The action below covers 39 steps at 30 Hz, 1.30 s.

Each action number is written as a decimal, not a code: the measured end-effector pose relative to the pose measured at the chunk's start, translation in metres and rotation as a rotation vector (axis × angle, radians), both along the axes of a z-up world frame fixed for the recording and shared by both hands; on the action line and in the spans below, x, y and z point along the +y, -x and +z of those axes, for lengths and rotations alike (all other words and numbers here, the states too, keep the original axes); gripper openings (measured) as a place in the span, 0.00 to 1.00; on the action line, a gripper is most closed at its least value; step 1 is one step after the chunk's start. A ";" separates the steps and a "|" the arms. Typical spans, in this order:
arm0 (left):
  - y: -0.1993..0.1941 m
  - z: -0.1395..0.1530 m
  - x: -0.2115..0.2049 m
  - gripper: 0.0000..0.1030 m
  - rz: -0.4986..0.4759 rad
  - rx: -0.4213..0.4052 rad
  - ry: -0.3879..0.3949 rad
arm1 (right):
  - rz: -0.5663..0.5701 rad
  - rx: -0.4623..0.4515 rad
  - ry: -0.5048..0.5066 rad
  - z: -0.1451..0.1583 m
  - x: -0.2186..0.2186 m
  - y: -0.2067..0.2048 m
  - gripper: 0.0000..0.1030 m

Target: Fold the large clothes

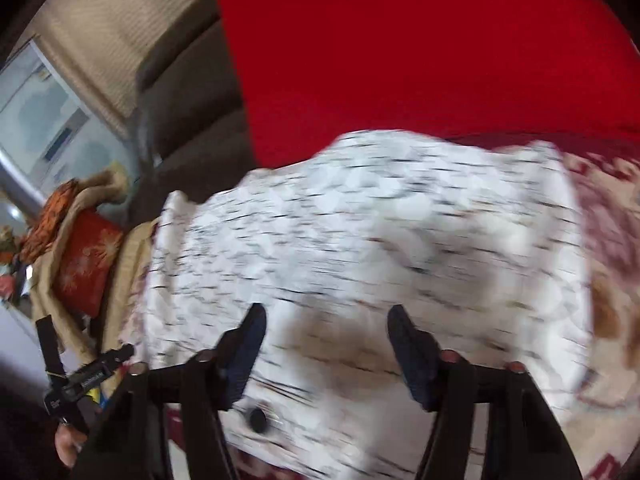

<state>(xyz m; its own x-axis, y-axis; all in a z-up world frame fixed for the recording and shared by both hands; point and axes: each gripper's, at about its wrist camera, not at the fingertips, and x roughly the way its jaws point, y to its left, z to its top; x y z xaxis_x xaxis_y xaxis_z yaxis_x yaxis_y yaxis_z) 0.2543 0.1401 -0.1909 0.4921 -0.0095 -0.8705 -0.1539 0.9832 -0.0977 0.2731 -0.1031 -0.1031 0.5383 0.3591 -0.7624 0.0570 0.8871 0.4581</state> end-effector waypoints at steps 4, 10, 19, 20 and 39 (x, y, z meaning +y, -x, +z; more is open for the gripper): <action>0.024 -0.009 0.006 0.82 0.013 0.009 0.114 | 0.098 0.031 0.029 -0.008 0.053 -0.036 0.40; 0.014 -0.027 0.019 0.82 0.028 0.038 0.238 | 0.119 0.173 0.079 -0.063 0.091 -0.072 0.41; -0.055 -0.034 -0.001 0.87 -0.094 0.064 0.404 | 0.052 0.059 -0.026 -0.028 0.036 -0.036 0.41; -0.064 -0.040 -0.002 0.88 -0.095 0.091 0.428 | 0.043 0.045 -0.036 -0.025 0.028 -0.032 0.41; -0.100 -0.077 -0.023 0.92 -0.084 0.234 0.654 | -0.025 0.056 -0.143 -0.072 -0.036 -0.012 0.33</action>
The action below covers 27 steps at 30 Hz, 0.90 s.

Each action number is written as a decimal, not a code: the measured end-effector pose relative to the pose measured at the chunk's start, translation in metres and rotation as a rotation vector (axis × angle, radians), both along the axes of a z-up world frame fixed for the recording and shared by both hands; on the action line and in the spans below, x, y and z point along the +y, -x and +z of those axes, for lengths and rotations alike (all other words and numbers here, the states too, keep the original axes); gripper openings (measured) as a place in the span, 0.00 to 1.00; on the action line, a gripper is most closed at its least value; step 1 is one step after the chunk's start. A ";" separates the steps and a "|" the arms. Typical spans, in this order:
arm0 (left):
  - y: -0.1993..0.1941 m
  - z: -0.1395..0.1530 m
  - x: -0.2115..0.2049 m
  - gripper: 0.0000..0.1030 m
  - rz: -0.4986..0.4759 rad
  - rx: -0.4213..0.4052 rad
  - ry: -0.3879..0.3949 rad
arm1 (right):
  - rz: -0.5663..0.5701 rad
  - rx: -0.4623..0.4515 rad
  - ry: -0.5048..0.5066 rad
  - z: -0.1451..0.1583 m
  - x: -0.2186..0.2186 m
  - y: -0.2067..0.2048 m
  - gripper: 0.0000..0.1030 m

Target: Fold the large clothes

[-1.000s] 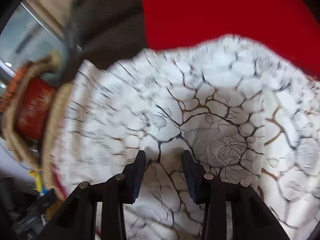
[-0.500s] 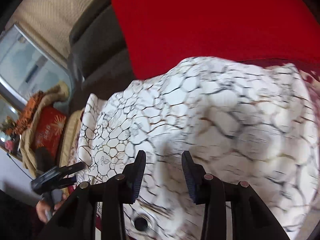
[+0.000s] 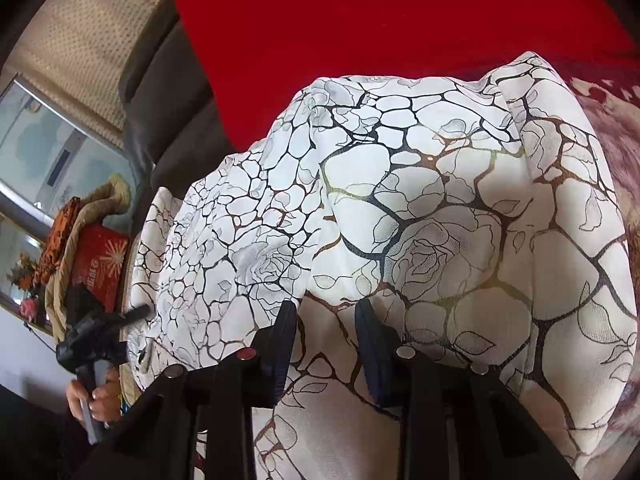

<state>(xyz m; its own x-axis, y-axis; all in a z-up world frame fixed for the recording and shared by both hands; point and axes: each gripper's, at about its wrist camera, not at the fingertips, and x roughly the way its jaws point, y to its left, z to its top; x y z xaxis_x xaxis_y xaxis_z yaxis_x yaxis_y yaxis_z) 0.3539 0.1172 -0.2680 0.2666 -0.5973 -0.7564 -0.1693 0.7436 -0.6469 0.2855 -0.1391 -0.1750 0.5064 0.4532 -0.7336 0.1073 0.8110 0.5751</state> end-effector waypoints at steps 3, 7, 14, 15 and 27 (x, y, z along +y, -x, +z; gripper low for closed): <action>0.002 0.007 -0.010 0.87 -0.005 -0.050 -0.012 | 0.010 -0.016 0.014 -0.002 0.003 0.001 0.32; 0.005 0.024 -0.027 0.35 -0.060 -0.128 -0.078 | 0.028 -0.041 0.050 -0.004 0.007 0.007 0.32; -0.002 0.004 -0.032 0.84 -0.059 -0.053 -0.033 | 0.038 -0.069 0.059 -0.004 0.007 0.008 0.32; -0.001 0.005 -0.031 0.83 -0.046 -0.066 -0.030 | 0.039 -0.072 0.062 -0.004 0.007 0.008 0.32; -0.004 0.001 -0.033 0.77 -0.015 -0.111 0.091 | 0.046 -0.079 0.083 -0.003 0.009 0.008 0.32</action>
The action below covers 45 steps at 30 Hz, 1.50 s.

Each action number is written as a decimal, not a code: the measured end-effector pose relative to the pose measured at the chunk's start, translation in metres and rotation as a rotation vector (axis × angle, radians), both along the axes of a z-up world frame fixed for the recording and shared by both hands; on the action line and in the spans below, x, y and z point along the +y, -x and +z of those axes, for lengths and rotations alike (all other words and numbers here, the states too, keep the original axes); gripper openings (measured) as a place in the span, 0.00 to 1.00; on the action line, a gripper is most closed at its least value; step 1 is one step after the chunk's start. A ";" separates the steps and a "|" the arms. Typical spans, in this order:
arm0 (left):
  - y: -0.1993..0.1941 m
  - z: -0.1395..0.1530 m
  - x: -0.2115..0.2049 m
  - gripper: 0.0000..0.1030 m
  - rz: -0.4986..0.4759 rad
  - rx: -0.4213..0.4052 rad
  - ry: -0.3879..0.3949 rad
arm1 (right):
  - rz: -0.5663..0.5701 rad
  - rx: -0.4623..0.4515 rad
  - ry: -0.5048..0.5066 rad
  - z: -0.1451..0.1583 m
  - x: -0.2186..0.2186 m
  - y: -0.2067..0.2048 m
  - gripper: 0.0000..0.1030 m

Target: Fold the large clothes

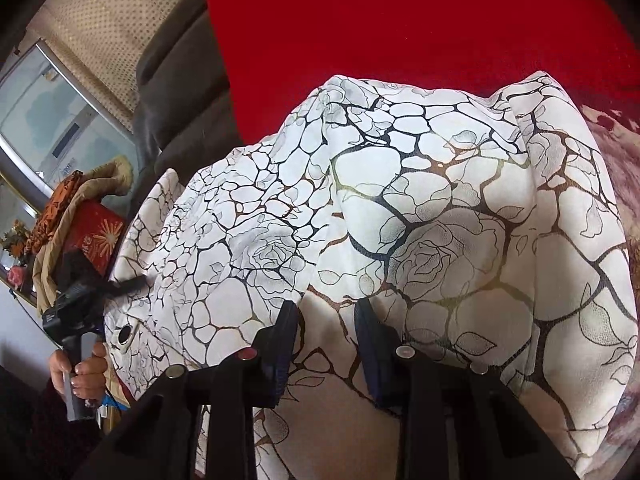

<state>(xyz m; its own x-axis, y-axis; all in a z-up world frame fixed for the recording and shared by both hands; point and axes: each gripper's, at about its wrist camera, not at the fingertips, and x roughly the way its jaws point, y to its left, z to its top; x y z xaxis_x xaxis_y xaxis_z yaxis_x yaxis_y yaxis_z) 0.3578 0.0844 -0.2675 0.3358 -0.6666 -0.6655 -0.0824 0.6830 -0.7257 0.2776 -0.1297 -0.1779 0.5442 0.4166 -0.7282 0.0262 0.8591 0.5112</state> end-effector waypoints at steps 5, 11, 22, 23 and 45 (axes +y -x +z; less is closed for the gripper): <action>0.000 0.006 -0.004 0.31 -0.022 -0.048 -0.041 | 0.001 0.006 0.000 0.000 0.000 -0.002 0.32; -0.003 0.001 -0.006 0.65 -0.037 -0.047 -0.024 | 0.002 0.011 0.013 0.000 0.002 -0.003 0.32; 0.021 0.022 -0.012 0.27 -0.046 -0.151 -0.100 | -0.019 0.055 0.027 0.003 0.006 -0.011 0.32; 0.022 0.026 -0.012 0.27 -0.047 -0.159 -0.095 | -0.024 0.074 0.025 0.006 0.006 -0.014 0.33; 0.054 0.146 -0.124 0.25 -0.245 -0.322 -0.366 | -0.008 0.199 -0.382 -0.005 -0.011 -0.067 0.33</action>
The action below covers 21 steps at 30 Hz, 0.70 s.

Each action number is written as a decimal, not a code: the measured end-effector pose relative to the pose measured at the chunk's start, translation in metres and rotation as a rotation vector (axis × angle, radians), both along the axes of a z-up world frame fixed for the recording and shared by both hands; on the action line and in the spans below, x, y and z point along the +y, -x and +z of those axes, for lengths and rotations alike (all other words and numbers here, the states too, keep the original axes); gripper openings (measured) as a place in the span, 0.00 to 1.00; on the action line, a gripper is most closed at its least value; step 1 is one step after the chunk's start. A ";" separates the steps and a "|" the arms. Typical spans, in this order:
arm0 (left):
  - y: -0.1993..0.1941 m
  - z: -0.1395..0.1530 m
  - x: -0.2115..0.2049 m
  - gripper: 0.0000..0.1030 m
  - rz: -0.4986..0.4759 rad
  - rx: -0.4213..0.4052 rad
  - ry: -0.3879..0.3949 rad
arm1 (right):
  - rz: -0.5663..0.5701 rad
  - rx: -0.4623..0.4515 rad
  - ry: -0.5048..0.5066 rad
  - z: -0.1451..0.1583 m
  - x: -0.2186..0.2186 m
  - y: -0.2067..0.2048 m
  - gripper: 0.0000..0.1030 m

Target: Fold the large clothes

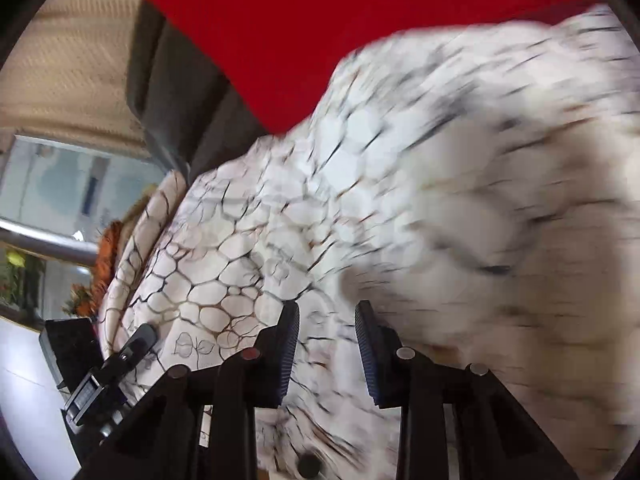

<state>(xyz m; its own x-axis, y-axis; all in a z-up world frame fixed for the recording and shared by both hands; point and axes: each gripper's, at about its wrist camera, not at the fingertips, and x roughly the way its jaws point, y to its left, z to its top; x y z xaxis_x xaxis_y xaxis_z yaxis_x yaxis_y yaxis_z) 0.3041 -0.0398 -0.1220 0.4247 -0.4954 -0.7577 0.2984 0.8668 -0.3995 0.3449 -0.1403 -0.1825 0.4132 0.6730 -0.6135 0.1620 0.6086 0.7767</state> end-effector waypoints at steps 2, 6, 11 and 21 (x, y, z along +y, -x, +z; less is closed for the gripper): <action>0.008 0.011 -0.041 0.25 -0.052 -0.013 -0.099 | -0.068 0.038 0.015 -0.005 -0.036 0.010 0.33; 0.029 0.013 -0.119 0.25 -0.169 -0.044 -0.253 | -0.146 0.068 -0.074 -0.013 -0.094 0.032 0.33; 0.054 -0.055 -0.212 0.28 -0.320 0.006 -0.424 | -0.274 0.025 -0.195 -0.026 -0.156 0.064 0.56; 0.045 -0.093 -0.170 0.34 -0.318 0.074 -0.213 | -0.326 -0.038 -0.307 -0.024 -0.164 0.080 0.60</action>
<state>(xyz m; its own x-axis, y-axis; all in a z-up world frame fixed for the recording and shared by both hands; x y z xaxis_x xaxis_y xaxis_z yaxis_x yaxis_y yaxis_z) 0.2594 -0.2098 -0.2146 0.2154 -0.4216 -0.8808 0.5429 0.8015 -0.2509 0.2654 -0.3045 -0.2063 0.6523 0.6522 -0.3862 0.2753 0.2708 0.9224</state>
